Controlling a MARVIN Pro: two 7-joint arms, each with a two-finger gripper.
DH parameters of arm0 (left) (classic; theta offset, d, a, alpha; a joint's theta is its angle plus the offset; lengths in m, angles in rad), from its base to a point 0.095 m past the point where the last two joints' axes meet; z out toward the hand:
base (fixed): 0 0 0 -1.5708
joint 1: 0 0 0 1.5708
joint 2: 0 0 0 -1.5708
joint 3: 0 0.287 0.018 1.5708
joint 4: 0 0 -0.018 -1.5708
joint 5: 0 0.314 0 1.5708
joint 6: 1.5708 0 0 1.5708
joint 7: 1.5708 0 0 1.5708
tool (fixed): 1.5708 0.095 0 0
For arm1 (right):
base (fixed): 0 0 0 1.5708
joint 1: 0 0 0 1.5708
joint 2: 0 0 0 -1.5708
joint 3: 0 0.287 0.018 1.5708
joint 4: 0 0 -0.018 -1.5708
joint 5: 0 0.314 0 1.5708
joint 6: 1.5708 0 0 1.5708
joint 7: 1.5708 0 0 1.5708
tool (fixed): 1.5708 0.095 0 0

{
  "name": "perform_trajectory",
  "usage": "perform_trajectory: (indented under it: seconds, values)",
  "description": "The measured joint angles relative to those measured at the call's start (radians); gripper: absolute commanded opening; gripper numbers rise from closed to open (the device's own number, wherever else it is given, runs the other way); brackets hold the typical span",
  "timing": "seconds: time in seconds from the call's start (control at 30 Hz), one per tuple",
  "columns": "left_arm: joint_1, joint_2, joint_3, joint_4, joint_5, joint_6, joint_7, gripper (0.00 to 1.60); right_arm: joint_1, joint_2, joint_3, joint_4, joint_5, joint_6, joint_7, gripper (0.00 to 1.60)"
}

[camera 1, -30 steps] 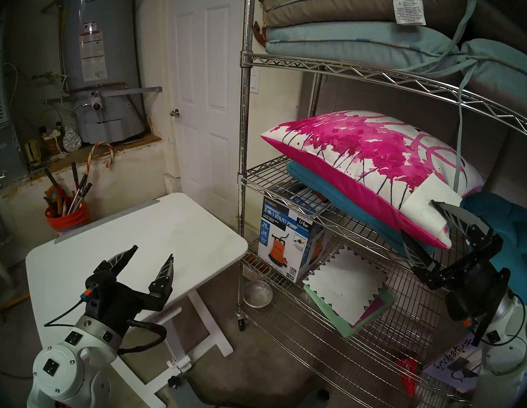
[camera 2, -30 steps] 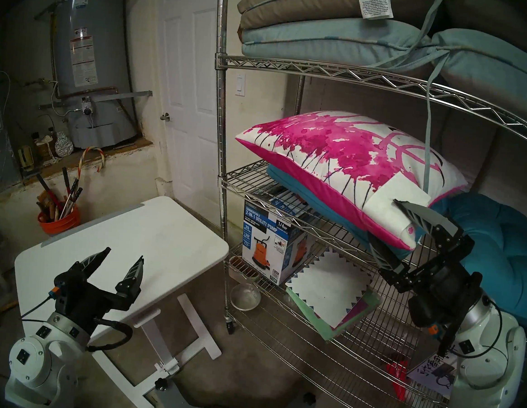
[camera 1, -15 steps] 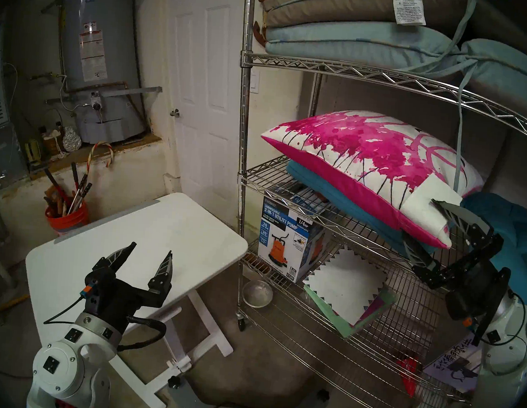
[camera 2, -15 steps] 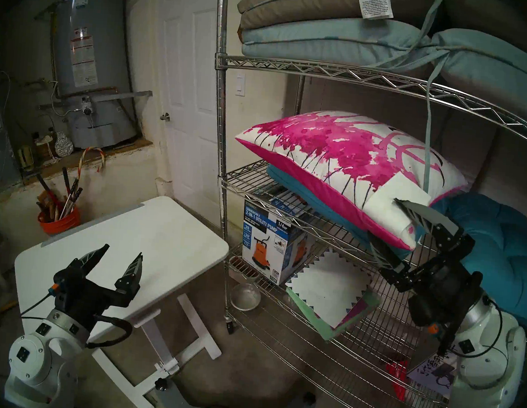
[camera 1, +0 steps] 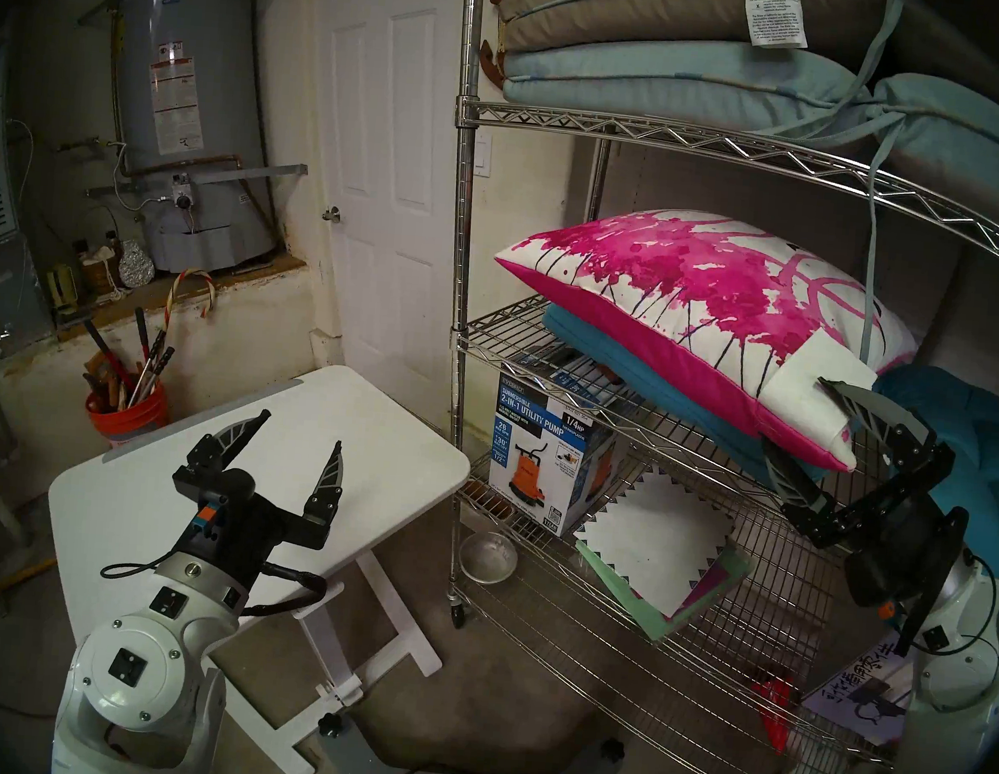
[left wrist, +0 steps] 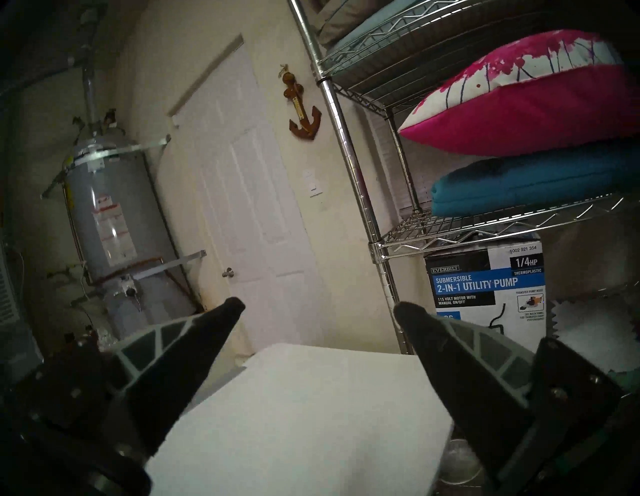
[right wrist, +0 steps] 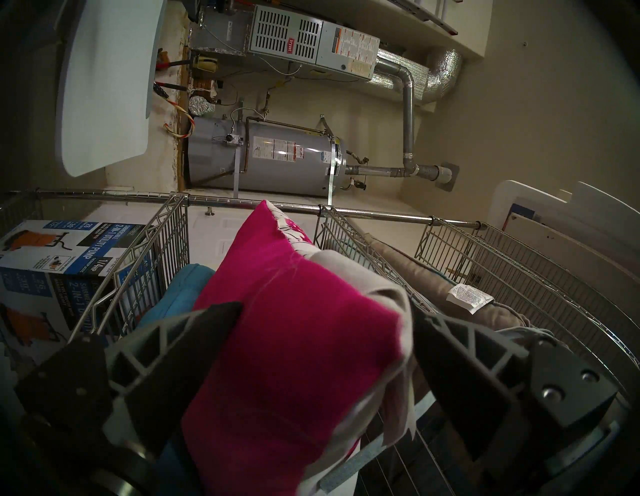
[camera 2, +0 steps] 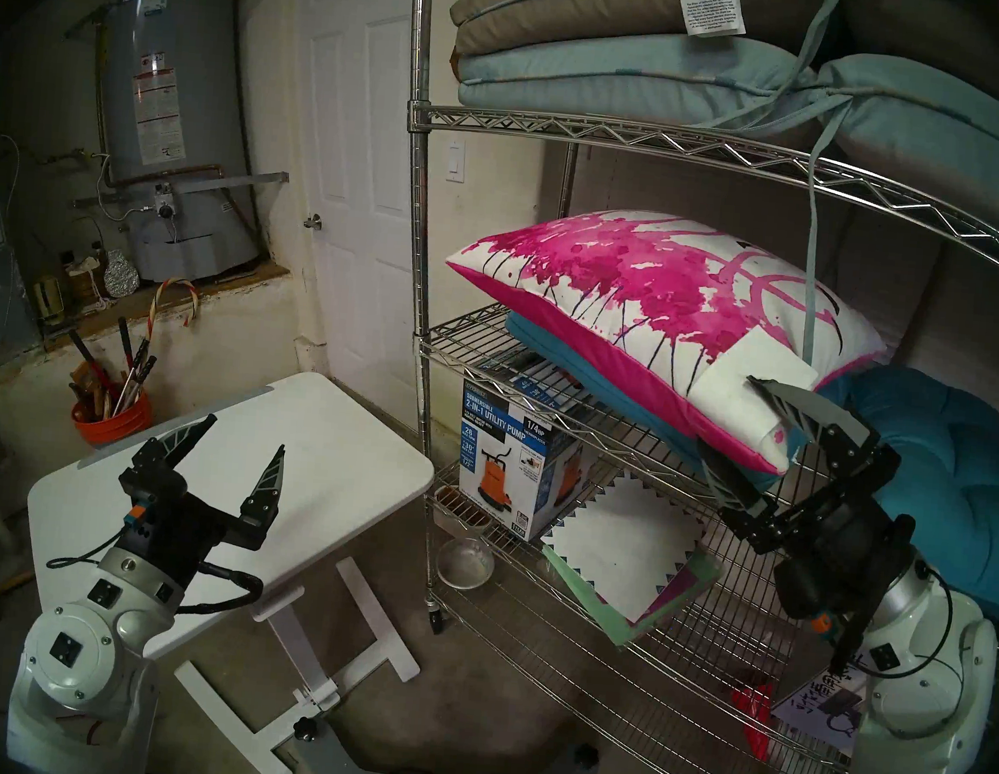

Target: Take cushion off the shelf

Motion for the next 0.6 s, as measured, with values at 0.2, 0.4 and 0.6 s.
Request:
perform_trajectory:
  seconds: [0.2, 0.4, 0.6]
  values:
    - [-0.037, 0.015, 0.039, 0.001, 0.132, -0.001, 0.029, 1.60, 0.000, 0.000, 0.000, 0.000, 0.000, 0.000, 0.000, 1.60]
    - [-0.092, 0.034, 0.049, 0.014, 0.240, 0.009, 0.047, 1.60, 0.000, 0.000, 0.000, 0.000, 0.000, -0.001, 0.000, 1.60]
    - [-0.153, 0.057, 0.039, 0.031, 0.327, 0.037, 0.054, 1.60, 0.000, 0.000, 0.000, 0.000, 0.000, -0.002, 0.000, 1.60]
